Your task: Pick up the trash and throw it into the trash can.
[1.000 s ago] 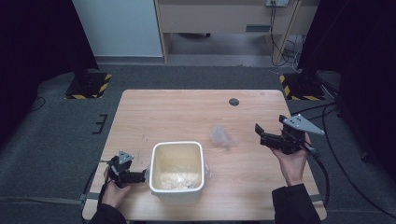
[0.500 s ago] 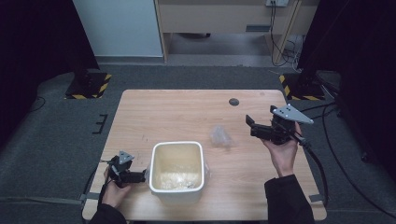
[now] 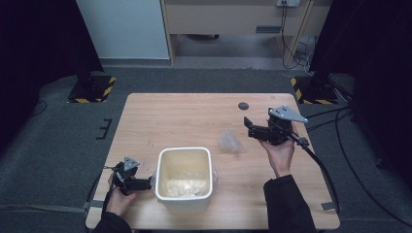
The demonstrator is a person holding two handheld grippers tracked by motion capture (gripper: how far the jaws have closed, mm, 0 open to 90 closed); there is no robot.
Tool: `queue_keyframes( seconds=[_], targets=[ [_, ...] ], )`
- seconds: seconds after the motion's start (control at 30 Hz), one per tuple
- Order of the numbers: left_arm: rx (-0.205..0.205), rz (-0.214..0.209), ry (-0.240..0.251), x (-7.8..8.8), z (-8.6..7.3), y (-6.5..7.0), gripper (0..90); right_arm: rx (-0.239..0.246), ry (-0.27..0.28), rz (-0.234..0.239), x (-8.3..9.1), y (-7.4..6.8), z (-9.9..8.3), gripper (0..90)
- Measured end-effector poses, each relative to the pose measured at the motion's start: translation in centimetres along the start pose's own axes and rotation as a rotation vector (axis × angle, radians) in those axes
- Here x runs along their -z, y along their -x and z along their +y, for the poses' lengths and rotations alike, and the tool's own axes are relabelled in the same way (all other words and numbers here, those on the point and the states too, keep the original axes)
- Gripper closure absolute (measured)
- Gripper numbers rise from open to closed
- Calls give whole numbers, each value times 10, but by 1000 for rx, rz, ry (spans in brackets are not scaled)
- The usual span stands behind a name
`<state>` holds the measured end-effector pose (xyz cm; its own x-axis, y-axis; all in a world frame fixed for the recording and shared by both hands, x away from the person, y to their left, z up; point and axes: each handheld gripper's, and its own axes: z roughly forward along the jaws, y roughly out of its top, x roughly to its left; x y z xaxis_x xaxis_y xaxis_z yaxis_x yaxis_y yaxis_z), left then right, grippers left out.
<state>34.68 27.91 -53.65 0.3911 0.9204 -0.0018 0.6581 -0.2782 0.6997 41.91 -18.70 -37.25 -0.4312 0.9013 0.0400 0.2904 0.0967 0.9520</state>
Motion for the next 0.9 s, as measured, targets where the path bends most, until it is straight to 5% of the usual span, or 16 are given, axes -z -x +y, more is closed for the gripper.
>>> queue_keyframes(
  seconds=[0.57, 0.9],
  targets=[
    [0, 0, 0, 0, 0, 0, 0, -1, -62, 48, -41, -17, -26, 60],
    [0, 0, 0, 0, 0, 0, 0, 2, -146, 67, -69, -29, -52, 60]
  ],
)
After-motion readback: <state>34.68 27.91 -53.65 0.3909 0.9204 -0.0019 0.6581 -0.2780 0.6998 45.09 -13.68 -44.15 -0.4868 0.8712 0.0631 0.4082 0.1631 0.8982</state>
